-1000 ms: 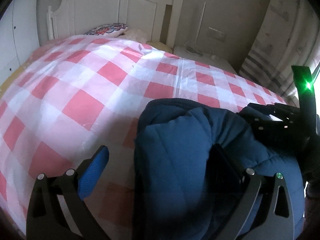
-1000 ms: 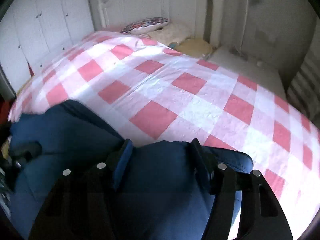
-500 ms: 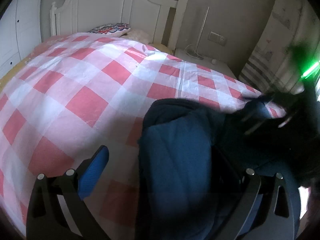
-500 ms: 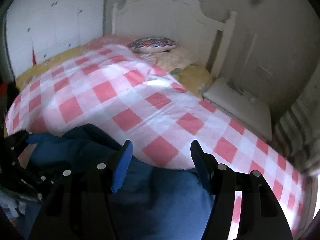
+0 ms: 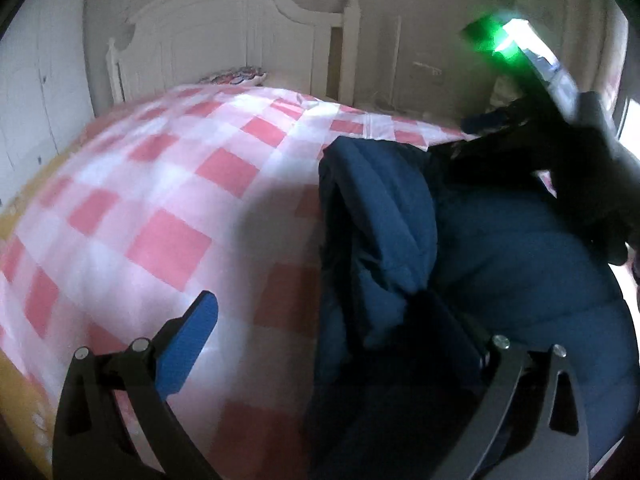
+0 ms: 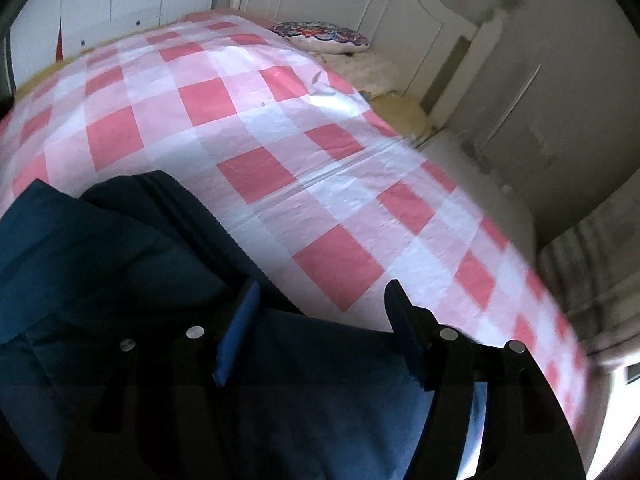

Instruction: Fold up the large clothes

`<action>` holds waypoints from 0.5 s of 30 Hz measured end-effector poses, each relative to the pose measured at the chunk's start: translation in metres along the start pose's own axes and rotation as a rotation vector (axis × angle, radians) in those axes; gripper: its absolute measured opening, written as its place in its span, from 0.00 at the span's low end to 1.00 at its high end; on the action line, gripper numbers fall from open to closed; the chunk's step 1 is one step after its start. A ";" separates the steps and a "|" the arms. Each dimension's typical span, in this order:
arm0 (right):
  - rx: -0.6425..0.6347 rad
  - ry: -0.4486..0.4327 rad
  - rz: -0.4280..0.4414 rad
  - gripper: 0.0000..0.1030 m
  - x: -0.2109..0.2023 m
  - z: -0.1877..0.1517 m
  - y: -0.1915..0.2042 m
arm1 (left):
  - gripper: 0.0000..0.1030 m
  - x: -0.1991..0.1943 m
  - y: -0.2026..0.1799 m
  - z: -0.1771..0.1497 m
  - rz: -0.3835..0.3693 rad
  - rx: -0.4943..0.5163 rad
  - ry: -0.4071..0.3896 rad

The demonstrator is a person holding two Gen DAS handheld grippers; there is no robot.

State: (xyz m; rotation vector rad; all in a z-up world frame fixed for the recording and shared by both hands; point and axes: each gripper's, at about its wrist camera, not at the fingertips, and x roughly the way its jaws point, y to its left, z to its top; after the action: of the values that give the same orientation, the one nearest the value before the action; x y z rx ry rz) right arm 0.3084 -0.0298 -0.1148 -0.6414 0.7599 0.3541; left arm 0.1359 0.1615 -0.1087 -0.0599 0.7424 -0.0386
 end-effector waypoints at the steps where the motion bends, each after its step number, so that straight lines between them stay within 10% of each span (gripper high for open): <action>1: -0.006 -0.020 -0.006 0.61 -0.010 0.004 0.001 | 0.98 0.000 0.000 0.000 0.000 0.001 0.001; 7: -0.005 -0.141 0.221 0.61 -0.064 0.029 0.023 | 0.98 0.001 -0.001 -0.002 -0.001 0.009 -0.003; 15: -0.253 0.028 0.110 0.62 -0.009 0.027 0.103 | 0.98 0.007 0.007 -0.005 -0.034 -0.032 0.022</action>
State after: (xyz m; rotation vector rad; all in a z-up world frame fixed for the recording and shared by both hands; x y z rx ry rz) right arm 0.2630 0.0650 -0.1351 -0.8455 0.7852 0.5495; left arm 0.1375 0.1675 -0.1178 -0.1033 0.7645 -0.0599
